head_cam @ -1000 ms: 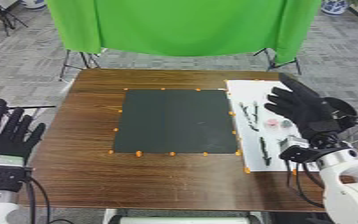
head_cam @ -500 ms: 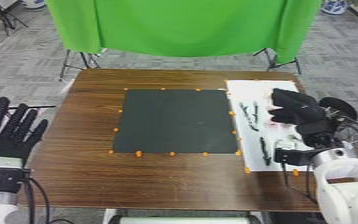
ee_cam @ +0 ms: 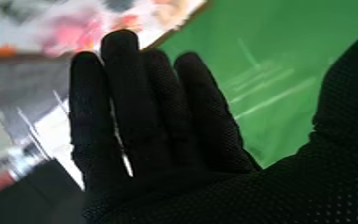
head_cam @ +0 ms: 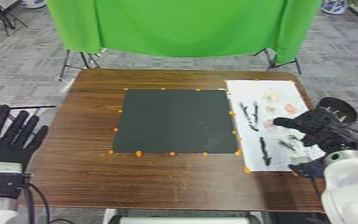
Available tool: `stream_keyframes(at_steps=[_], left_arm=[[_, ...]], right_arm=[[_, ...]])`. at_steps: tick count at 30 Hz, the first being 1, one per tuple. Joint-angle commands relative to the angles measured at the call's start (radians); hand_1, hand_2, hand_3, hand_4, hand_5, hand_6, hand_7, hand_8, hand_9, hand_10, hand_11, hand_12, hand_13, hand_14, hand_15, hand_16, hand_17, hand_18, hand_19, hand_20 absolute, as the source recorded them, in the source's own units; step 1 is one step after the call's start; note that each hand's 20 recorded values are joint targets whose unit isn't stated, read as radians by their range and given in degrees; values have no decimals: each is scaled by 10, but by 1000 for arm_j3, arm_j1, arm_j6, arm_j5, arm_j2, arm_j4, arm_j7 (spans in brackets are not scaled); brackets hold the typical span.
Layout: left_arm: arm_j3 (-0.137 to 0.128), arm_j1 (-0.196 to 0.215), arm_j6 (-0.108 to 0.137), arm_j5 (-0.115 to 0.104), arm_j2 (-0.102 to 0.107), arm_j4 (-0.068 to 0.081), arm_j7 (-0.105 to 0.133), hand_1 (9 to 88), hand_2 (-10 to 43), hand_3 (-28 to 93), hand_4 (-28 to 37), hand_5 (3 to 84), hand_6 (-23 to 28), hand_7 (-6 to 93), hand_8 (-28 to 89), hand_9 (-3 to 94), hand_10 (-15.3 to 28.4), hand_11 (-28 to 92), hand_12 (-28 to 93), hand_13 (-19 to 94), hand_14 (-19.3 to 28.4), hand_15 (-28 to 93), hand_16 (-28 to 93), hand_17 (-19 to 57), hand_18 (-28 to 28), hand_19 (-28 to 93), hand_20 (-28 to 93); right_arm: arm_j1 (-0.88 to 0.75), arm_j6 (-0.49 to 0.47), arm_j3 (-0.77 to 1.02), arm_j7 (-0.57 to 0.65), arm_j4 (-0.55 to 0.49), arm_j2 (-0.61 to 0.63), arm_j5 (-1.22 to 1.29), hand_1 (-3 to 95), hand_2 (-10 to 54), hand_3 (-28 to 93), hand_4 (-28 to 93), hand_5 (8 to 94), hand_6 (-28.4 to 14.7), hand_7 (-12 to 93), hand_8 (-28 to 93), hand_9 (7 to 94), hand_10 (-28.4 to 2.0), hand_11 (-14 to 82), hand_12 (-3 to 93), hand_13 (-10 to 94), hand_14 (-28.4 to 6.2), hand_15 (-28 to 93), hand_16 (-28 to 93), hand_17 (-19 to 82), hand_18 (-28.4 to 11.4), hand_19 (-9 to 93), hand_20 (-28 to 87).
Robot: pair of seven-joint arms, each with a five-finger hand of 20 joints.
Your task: Arrange flowers
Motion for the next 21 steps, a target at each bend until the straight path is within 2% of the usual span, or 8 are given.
stream_keyframes(at_steps=[1, 6, 10, 11, 12, 15, 17, 21], left_arm=[[5, 3, 4, -3, -9, 1, -13, 262, 159, 647, -283, 279, 67, 131, -120, 277, 145, 138, 77, 175, 125, 215, -80, -84, 119, 330, 34], [0, 0, 4, -3, -15, 1, -41, 264, 160, 645, -283, 291, 71, 125, -110, 283, 146, 144, 82, 184, 134, 235, -80, -84, 120, 335, 32], [-9, 10, -13, 7, -12, -2, -52, 261, 161, 644, -283, 295, 72, 126, -107, 284, 147, 143, 84, 185, 134, 237, -82, -85, 122, 337, 30], [-3, 2, -16, 10, -10, 5, -54, 262, 161, 642, -283, 296, 73, 125, -106, 284, 147, 142, 85, 185, 134, 238, -83, -85, 122, 338, 29], [-9, -5, -20, 17, -19, 8, -72, 261, 162, 641, -283, 298, 74, 124, -106, 284, 147, 142, 85, 185, 134, 238, -83, -85, 122, 339, 29], [-8, -7, -54, 50, -22, 16, -88, 264, 162, 636, -283, 301, 74, 122, -105, 288, 150, 141, 86, 186, 134, 237, -84, -86, 123, 339, 28], [-12, -8, -57, 68, -23, 16, -95, 266, 163, 632, -283, 302, 74, 121, -103, 288, 149, 139, 86, 186, 134, 235, -84, -86, 123, 339, 27], [-12, -23, -46, 55, -20, 19, -87, 262, 163, 636, -283, 305, 75, 118, -102, 289, 149, 139, 88, 187, 134, 233, -84, -86, 122, 339, 26]], right_arm=[[29, -173, -63, 81, -1, 27, -119, 142, -95, 711, -243, 609, -68, 244, -96, 619, -205, 331, 265, 563, -181, 565, 220, 257, -256, 736, 231], [109, -272, -166, 130, 31, 54, -192, 138, -95, 681, -251, 643, -67, 286, -87, 645, -206, 376, 295, 591, -183, 612, 246, 278, -267, 787, 260], [160, -320, -223, 158, 54, 50, -179, 141, -81, 653, -257, 675, -65, 293, -84, 668, -207, 386, 304, 619, -183, 626, 258, 297, -277, 819, 279], [168, -336, -232, 160, 60, 50, -180, 144, -79, 646, -258, 681, -65, 293, -82, 676, -206, 385, 306, 625, -183, 626, 260, 300, -278, 823, 281], [174, -350, -241, 167, 65, 51, -175, 145, -78, 642, -258, 684, -64, 294, -81, 682, -205, 383, 307, 627, -183, 627, 261, 301, -279, 825, 282], [199, -417, -257, 197, 85, 40, -134, 142, -66, 652, -254, 688, -65, 290, -80, 689, -205, 376, 312, 631, -186, 626, 263, 303, -280, 827, 283], [211, -451, -272, 211, 100, 36, -127, 151, -59, 659, -247, 690, -65, 286, -80, 691, -205, 372, 314, 632, -186, 623, 264, 304, -280, 827, 283], [220, -480, -301, 222, 124, 12, -120, 160, -60, 658, -241, 691, -66, 276, -80, 694, -206, 360, 314, 632, -184, 617, 264, 304, -280, 827, 281]])
